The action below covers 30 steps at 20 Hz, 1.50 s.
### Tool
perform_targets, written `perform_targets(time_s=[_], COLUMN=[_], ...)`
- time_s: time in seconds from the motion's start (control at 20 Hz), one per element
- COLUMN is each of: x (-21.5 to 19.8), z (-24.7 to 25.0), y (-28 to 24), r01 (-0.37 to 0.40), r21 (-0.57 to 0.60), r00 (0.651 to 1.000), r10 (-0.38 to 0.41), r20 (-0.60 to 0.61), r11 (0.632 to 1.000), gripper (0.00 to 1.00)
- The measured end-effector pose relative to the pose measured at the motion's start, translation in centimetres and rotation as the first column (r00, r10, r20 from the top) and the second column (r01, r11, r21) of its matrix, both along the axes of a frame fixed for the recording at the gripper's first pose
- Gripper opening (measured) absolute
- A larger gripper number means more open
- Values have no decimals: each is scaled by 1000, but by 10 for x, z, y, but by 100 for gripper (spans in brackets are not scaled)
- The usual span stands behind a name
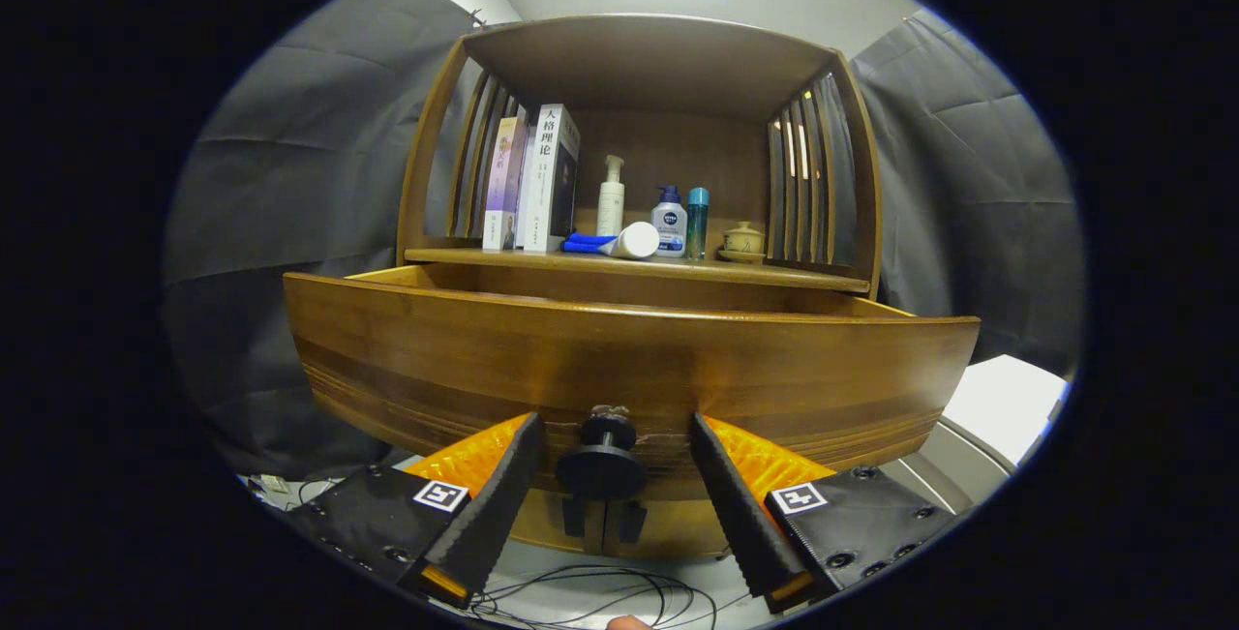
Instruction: Pull open the drawer, take out the items inside it, and place them on the countertop above the cabinet.
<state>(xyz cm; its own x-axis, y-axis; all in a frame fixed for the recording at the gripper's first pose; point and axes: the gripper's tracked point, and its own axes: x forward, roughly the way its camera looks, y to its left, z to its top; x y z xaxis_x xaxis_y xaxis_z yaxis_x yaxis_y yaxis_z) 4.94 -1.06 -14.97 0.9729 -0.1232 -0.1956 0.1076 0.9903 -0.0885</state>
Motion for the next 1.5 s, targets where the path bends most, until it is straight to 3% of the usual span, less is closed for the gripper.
perform_targets(time_s=[0.8, 1.5], x=[63, 116], z=[-6, -5], y=[-12, -19], r01=[5, 45], r21=[-63, 63], r00=[999, 999], r10=[-2, -45], r20=[41, 10], r11=[998, 997], gripper=[98, 98])
